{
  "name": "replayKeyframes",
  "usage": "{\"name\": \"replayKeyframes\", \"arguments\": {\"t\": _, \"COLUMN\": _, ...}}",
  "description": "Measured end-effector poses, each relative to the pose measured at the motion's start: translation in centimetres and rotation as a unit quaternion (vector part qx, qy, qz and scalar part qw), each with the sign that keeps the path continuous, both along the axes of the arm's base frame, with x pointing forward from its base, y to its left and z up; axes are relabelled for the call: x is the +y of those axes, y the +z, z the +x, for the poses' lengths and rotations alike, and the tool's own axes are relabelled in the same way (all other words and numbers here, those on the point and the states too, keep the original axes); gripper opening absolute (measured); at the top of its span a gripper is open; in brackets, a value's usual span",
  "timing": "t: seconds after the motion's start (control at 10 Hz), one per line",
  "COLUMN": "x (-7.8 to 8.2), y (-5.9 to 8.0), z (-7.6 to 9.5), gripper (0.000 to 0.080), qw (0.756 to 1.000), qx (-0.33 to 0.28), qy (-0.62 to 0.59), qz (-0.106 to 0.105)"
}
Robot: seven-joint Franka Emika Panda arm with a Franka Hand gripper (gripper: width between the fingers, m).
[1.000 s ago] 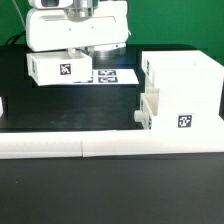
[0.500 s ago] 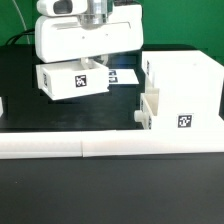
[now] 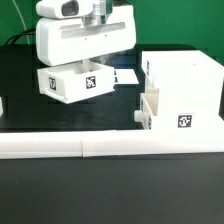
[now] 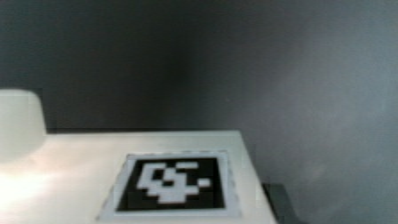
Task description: Assemble drawer
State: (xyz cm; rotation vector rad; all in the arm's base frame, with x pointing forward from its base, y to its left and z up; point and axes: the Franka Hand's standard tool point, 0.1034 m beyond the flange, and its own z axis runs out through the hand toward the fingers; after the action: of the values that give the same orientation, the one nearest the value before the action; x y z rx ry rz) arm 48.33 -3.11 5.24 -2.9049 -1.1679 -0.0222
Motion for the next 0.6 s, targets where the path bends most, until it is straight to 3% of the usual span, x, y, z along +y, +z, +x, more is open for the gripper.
{"name": "replayKeyframes", "arguments": {"t": 0.3, "x": 0.2, "y": 0.8, "z": 2.7, "gripper": 0.0042, "qw": 0.993, "qx": 0.012, "qy": 0.114, "qz": -0.008}}
{"name": "replayKeyframes", "arguments": {"t": 0.6, "x": -0.1, "y": 0.8, "z": 2.9, "gripper": 0.0042, "qw": 0.976, "qx": 0.014, "qy": 0.216, "qz": -0.016}}
